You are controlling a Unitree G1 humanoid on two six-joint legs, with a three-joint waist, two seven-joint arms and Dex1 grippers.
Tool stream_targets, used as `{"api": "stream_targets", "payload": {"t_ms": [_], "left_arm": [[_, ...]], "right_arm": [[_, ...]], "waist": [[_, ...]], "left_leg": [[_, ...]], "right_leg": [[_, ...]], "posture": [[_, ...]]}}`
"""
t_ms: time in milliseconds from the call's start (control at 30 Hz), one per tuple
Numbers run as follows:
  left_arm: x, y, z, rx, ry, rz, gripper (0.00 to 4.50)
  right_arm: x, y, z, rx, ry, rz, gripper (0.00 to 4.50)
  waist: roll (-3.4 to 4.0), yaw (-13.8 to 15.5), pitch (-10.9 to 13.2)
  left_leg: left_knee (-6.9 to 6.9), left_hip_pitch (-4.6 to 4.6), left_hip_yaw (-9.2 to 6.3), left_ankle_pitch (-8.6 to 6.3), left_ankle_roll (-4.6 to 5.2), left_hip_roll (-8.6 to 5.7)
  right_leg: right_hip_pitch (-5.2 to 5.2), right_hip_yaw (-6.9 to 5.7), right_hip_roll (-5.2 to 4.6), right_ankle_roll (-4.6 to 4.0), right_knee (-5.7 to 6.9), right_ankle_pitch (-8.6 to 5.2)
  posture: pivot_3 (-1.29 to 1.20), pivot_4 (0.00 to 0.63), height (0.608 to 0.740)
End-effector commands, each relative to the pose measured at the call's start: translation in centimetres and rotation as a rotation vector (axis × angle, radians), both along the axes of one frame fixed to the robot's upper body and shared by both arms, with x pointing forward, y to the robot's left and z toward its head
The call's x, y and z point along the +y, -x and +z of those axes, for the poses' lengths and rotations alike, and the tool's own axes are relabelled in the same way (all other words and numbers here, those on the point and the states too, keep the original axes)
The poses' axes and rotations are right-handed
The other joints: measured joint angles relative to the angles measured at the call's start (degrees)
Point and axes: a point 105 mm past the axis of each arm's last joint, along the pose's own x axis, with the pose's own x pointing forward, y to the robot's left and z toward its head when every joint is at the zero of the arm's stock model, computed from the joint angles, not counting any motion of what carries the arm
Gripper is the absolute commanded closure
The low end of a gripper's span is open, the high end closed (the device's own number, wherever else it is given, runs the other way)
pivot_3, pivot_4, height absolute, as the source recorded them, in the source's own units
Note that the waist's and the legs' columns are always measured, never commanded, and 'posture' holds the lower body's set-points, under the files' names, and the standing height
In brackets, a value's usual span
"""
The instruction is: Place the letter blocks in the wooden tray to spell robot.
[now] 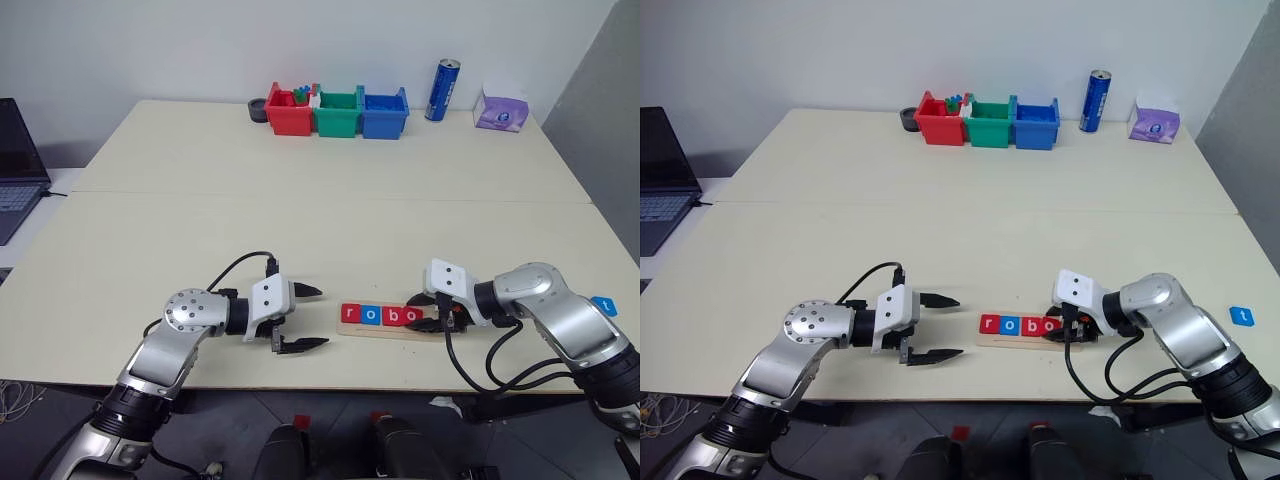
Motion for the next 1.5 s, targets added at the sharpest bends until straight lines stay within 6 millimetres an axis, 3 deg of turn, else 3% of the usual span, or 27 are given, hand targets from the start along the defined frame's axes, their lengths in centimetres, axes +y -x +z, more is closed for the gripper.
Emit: {"api": "stream_targets", "payload": {"t_ms": [33, 100, 300, 400, 500, 867, 1500], "left_arm": [[-0.2, 0.2, 1.0, -0.041, 0.016, -0.012, 0.0], [-0.2, 0.2, 1.0, -0.04, 0.017, -0.011, 0.0], [-0.1, 0.3, 0.9, -0.038, 0.018, -0.004, 0.0], [0.0, 0.4, 0.9, -0.037, 0.019, -0.002, 0.0], [0.0, 0.4, 0.9, -0.034, 0.021, 0.0, 0.0], [-0.1, 0.0, 1.1, -0.036, 0.023, -0.005, 0.0], [-0.3, 0.1, 1.0, -0.035, 0.027, -0.007, 0.0]], "right_arm": [[0.1, -0.2, 1.2, -0.041, 0.006, 0.022, 0.51], [0.2, -0.1, 1.5, -0.045, 0.0, 0.021, 0.03], [-0.2, 0.4, 4.4, -0.073, -0.097, -0.043, 0.03], [-1.0, 1.1, 4.6, -0.079, -0.101, -0.086, 0.03], [-1.8, 1.9, 4.2, -0.075, -0.097, -0.132, 0.64], [-2.2, 3.0, 2.1, -0.055, -0.072, -0.236, 4.47], [-0.6, 2.3, 0.9, -0.022, -0.055, -0.217, 4.47]], "waist": [[0.0, 0.0, 0.0], [0.0, 0.0, 0.0], [0.02, 0.0, 0.0], [0.0, 0.2, 0.0], [0.01, 0.2, 0.0], [0.01, -0.1, 0.0], [0.01, 0.0, 0.0]], "left_leg": [[0.0, 0.0, 0.0, 0.0, 0.0, 0.0], [0.0, 0.0, 0.0, 0.0, 0.0, 0.0], [0.0, 0.0, -0.04, 0.0, 0.0, 0.0], [0.0, -0.03, -0.07, 0.0, 0.0, -0.01], [0.0, -0.03, -0.05, 0.0, 0.0, -0.01], [0.0, 0.01, 0.0, 0.0, 0.0, 0.0], [0.0, 0.0, 0.0, 0.0, 0.0, 0.0]], "right_leg": [[0.0, 0.0, 0.0, 0.0, 0.0, 0.0], [0.0, 0.0, 0.0, 0.0, 0.0, 0.0], [0.0, -0.01, 0.0, -0.03, 0.0, 0.02], [0.01, -0.04, -0.02, -0.03, -0.01, 0.02], [0.02, -0.06, -0.02, -0.01, -0.02, 0.01], [0.01, -0.01, 0.02, 0.19, 0.01, -0.11], [0.01, -0.01, 0.02, 0.19, 0.0, -0.11]], "posture": [[0.0, 0.15, 0.74], [0.0, 0.15, 0.74], [0.0, 0.15, 0.74], [0.0, 0.15, 0.74], [0.0, 0.15, 0.74], [0.0, 0.15, 0.74], [0.0, 0.15, 0.74]]}}
